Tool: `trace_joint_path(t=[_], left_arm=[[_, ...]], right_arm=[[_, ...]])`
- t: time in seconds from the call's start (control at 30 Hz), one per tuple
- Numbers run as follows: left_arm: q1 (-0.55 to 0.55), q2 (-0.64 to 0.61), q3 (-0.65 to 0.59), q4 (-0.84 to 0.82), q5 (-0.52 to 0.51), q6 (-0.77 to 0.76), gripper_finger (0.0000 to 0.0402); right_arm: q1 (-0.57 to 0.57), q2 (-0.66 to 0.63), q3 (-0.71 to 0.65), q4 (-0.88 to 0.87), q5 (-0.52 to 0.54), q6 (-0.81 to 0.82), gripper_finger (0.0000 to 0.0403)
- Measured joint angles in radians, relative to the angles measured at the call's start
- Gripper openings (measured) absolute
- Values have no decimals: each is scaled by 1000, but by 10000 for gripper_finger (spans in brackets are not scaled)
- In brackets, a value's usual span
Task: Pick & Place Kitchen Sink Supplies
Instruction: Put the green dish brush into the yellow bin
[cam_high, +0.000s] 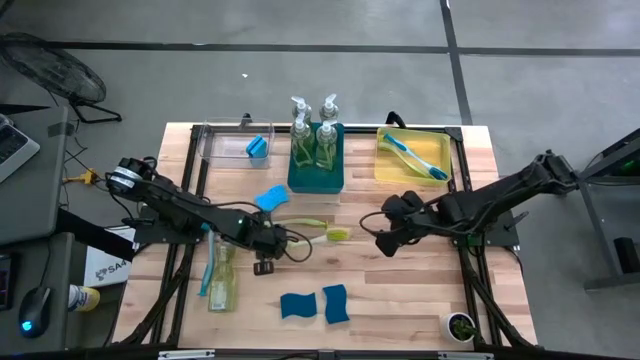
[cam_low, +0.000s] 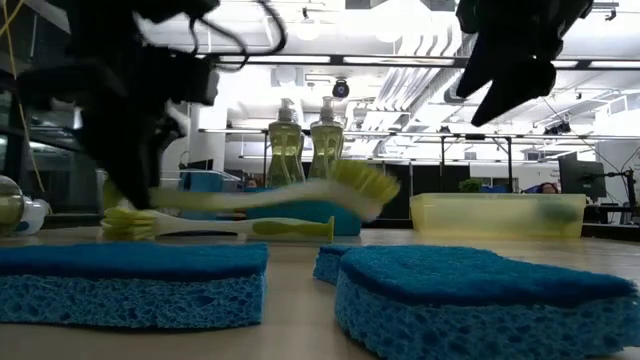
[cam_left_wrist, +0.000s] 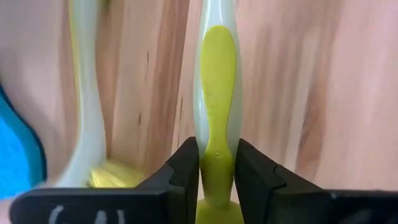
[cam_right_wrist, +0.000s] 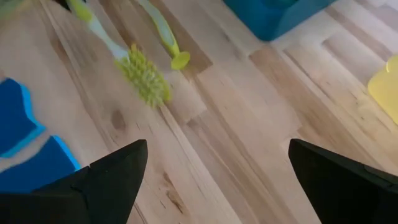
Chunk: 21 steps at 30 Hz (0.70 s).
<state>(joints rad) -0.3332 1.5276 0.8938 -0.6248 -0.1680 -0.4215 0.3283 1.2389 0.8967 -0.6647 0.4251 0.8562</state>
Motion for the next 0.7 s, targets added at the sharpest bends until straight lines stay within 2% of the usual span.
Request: trace_joint_path(t=[0.37, 0.57, 0.7], left_arm=[[0, -1, 127, -20, -90, 69, 74], [59, -3, 213, -62, -108, 138, 75], [114, -3, 264, -82, -104, 213, 75]], right_arm=[[0, -91, 0, -8, -19, 27, 383], [0, -170, 0, -8, -51, 16, 383], [-4, -232, 3, -4, -58, -54, 383]])
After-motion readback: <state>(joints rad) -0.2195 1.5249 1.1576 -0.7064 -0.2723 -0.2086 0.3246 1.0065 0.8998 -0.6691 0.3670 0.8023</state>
